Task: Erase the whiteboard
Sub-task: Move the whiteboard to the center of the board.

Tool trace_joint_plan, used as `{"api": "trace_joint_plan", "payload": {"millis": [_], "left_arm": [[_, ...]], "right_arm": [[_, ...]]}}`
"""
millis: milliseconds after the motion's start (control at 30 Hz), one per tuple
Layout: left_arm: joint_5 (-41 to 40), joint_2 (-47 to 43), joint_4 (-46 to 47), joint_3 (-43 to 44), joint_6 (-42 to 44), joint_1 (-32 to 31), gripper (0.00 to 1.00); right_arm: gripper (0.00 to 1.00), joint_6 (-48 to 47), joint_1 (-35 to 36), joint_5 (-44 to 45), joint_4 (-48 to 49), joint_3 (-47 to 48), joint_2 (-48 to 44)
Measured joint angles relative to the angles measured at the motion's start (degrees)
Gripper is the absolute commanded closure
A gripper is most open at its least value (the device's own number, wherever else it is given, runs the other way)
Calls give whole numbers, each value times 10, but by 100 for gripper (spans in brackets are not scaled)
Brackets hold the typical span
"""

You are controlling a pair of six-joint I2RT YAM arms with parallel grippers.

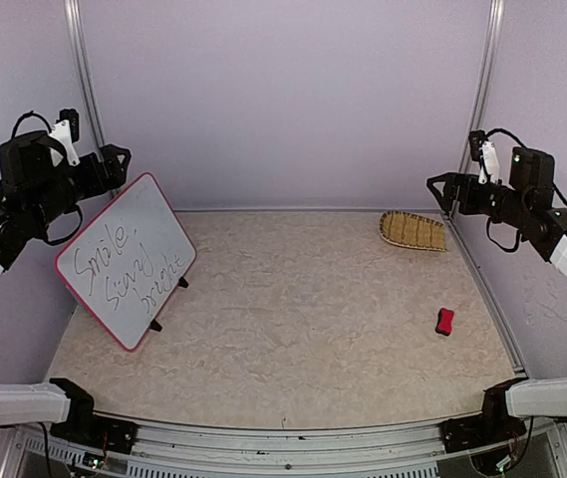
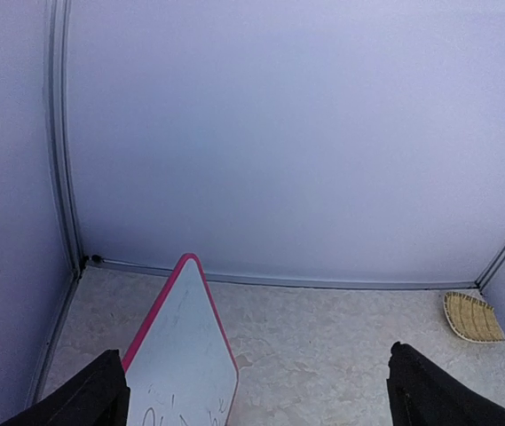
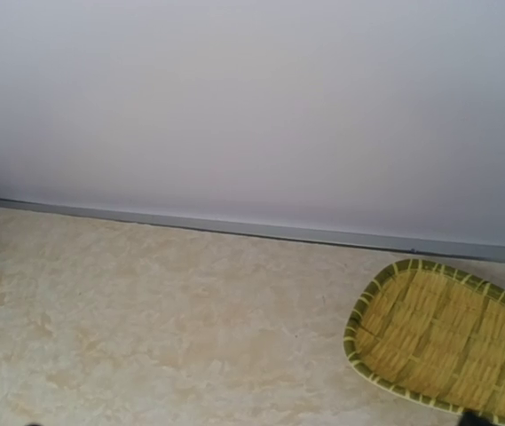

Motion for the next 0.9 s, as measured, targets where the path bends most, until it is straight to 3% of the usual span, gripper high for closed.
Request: {"api": "trace_joint_plan", "payload": {"millis": [500,900], "left_arm": [[33,4,-51,16,-40,119,1],[43,16,-111,26,-64,176,1]], "right_arm": [[0,-3,-2,-39,-8,0,0],[0,0,-2,-55,-8,-5,5]]}}
